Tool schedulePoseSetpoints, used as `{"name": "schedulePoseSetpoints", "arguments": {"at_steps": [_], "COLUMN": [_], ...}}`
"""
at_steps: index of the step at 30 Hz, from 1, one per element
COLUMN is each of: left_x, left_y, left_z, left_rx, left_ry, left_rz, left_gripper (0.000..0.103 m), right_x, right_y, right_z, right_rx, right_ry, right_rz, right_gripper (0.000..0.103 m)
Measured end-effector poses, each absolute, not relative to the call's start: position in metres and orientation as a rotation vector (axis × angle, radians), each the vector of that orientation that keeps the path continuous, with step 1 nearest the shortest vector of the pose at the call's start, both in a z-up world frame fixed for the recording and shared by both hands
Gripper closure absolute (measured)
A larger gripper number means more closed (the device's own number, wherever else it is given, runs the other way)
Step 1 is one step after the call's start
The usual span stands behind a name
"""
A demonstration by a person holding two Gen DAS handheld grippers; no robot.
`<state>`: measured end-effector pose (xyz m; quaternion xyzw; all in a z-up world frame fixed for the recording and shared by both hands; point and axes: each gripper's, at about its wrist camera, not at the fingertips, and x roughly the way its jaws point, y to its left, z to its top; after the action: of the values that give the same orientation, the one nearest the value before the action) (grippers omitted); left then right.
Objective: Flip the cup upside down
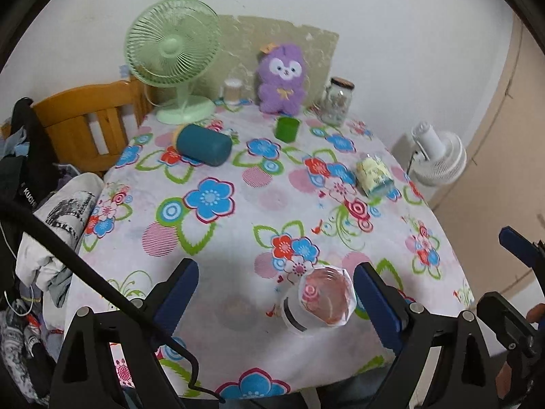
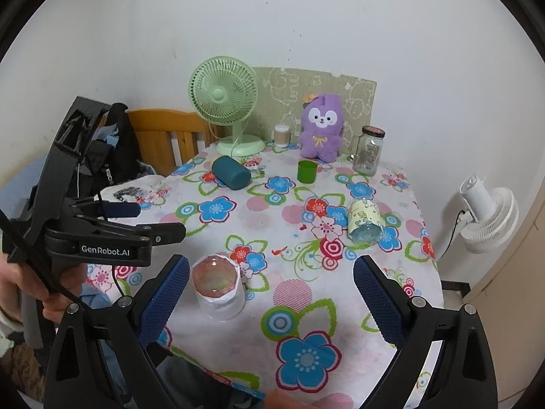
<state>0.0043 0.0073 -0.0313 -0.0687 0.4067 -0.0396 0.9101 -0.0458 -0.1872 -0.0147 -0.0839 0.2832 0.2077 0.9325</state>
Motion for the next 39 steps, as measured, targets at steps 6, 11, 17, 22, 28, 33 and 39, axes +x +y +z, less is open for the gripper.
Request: {"name": "schedulePoseSetpoints", "arguments": {"at_steps": [6,11,17,22,28,33,39], "left_x": [-0.018,-0.036,-0.048,-0.049,-0.051,-0.051,-0.05], "left_y": [0.007,0.004,0.004,-0.001,-0.004,-0.003,-0.003], "left_z": [-0.036,-0.036,-0.038,-0.038,-0.036,-0.034,-0.034], "left_rx": [-0.153,-0.125,-0.131,-0.107,-0.076,-0.074,-0.069], "left_ry": [0.718,0.593,0.528,0.536,0.526,0.525,0.523], "left_rz": [-0.027,0.043,0.079,0.09,0.106,0.106,0.103], "left_gripper": [0.006,0.005,0.0,0.0,0.0,0.0,0.0], "right_x": [-0.053,-0.058,-0.069,-0.07,-0.068,-0.067,-0.066], "right_y": [-0.184,-0.184,-0.182,-0.181,-0.184,-0.184,-0.182], "right_z": [-0.019,-0.021,-0.02,-0.021,-0.023,-0.024,-0.024], "right_rx": [-0.154,-0.119,-0.119,-0.121,-0.11,-0.103,-0.106], "right_ry": [0.516,0.506,0.458,0.461,0.476,0.487,0.49], "right_rz": [0.391,0.417,0.415,0.407,0.401,0.403,0.407], "right_gripper": [0.005,0.005,0.0,0.0,0.0,0.0,0.0]}}
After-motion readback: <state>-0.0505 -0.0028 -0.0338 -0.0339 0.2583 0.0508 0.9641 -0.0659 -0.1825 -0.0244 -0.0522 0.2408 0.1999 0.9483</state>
